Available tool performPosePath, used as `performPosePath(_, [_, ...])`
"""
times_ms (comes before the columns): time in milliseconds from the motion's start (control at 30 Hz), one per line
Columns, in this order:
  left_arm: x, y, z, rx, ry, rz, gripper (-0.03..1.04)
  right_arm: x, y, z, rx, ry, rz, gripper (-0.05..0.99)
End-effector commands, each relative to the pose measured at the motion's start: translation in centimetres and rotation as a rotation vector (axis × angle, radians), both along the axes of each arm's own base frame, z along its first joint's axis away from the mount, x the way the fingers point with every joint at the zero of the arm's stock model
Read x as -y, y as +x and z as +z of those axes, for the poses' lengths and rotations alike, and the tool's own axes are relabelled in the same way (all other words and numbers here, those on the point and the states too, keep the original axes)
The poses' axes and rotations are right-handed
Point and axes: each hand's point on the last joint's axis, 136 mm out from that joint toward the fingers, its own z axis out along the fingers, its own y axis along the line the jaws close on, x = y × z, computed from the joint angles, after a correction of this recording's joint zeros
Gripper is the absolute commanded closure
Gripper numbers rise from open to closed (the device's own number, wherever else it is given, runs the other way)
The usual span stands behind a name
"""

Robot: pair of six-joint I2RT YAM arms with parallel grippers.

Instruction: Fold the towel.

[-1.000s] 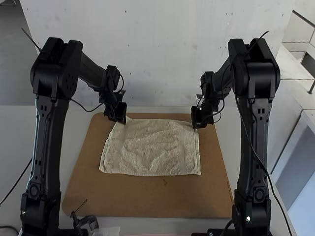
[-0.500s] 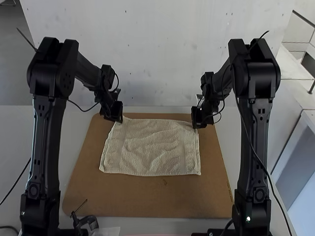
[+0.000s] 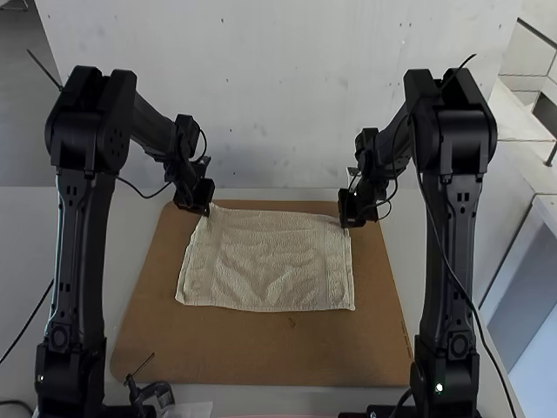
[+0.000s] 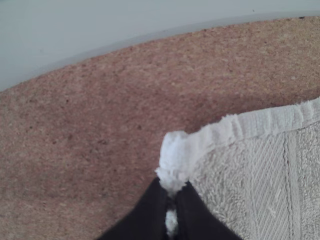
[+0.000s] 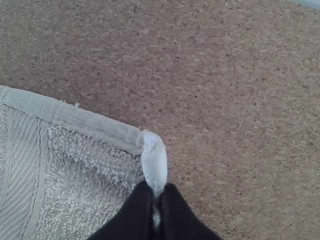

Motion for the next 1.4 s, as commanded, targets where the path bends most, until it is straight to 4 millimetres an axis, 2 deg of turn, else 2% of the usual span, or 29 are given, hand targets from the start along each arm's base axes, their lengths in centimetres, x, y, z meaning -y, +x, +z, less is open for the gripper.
performPosePath(0, [-1.1, -0.3, -1.4, -0.01, 0.005, 0.015, 0.99, -0.5, -1.7, -1.1, -0.041, 0.011, 0.007, 0.91])
performPosePath(100, [-1.4, -0.1, -0.6, 0.005, 0.0, 0.022, 0.99, -0.4, -1.2, 0.0, -0.016, 0.018, -0.006, 0.91])
performPosePath(367, [-1.8, 0.1, 3.4, 0.09, -0.013, 0.03, 0.99, 0.1, 0.8, 5.5, 0.108, 0.036, -0.032, 0.92])
performPosePath(667, [-0.7, -1.7, 4.7, 0.095, -0.024, 0.009, 0.99, 0.5, 0.8, 8.3, 0.162, 0.046, -0.049, 0.92])
performPosePath(800, [-0.4, -3.1, 6.5, 0.118, -0.04, -0.005, 0.99, 0.9, 0.4, 10.3, 0.198, 0.051, -0.059, 0.92])
performPosePath(967, [-1.5, -4.8, 8.4, 0.149, -0.043, 0.015, 0.99, 1.3, -0.8, 13.4, 0.24, 0.069, -0.087, 0.92])
performPosePath(1067, [-2.3, -6.0, 9.0, 0.154, -0.049, 0.028, 0.99, 1.5, -1.9, 14.4, 0.24, 0.08, -0.108, 0.92])
performPosePath(1200, [-2.6, -8.1, 8.8, 0.14, -0.045, 0.029, 0.99, 1.5, -3.8, 14.9, 0.229, 0.08, -0.109, 0.92])
performPosePath(1367, [-2.5, -10.4, 8.2, 0.129, -0.049, 0.016, 0.99, 1.3, -6.4, 14.3, 0.214, 0.078, -0.1, 0.92])
